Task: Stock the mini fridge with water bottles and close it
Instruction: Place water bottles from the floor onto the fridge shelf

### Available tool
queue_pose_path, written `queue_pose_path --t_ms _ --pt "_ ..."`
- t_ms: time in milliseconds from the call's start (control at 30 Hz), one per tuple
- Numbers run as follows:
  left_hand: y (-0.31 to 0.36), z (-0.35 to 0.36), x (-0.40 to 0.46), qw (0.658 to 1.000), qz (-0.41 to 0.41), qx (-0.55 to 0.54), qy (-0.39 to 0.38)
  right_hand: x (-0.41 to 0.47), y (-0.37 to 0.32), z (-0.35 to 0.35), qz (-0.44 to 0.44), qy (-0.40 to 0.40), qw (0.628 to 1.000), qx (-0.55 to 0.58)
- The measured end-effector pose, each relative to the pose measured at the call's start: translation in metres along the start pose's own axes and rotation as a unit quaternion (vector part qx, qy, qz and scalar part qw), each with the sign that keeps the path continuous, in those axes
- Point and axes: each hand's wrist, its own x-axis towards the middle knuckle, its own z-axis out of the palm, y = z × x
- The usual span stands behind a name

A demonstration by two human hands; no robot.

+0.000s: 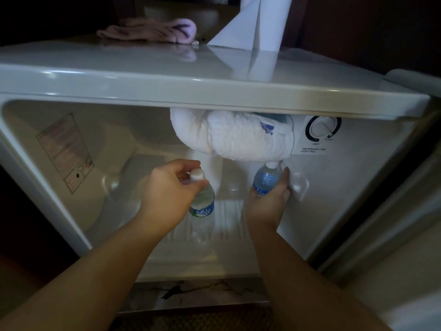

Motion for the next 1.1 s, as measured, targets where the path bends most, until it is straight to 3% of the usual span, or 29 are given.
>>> queue_pose_path --t_ms 267,367,433,500,567,833,1100 --pt "0.000 0.009 0.008 1.000 0.015 0.014 -0.010 -0.023 0.016 -0.005 -0.036 0.024 0.999 0.010" --pt "-0.002 0.019 0.017 1.000 0.012 0.009 -0.016 -0.053 0.039 -0.010 -0.040 -0.003 0.996 -0.085" --pt "-0.004 0.028 0.022 1.000 0.012 0.002 -0.022 -0.070 0.062 -0.012 -0.067 -0.111 0.966 -0.224" --pt "-0.004 0.037 0.027 1.000 0.009 -0.009 -0.024 -0.078 0.076 -0.012 -0.096 -0.222 0.899 -0.364" --pt "-0.005 0.045 0.034 0.999 -0.002 -0.031 -0.020 -0.077 0.079 -0.011 -0.118 -0.254 0.864 -0.419" --pt "0.000 0.084 0.048 0.995 -0.035 -0.087 -0.036 -0.080 0.076 -0.011 -0.123 -0.238 0.866 -0.421" --pt "0.007 0.109 0.044 0.994 0.000 -0.100 -0.050 -0.078 0.073 -0.010 -0.113 -0.249 0.864 -0.423"
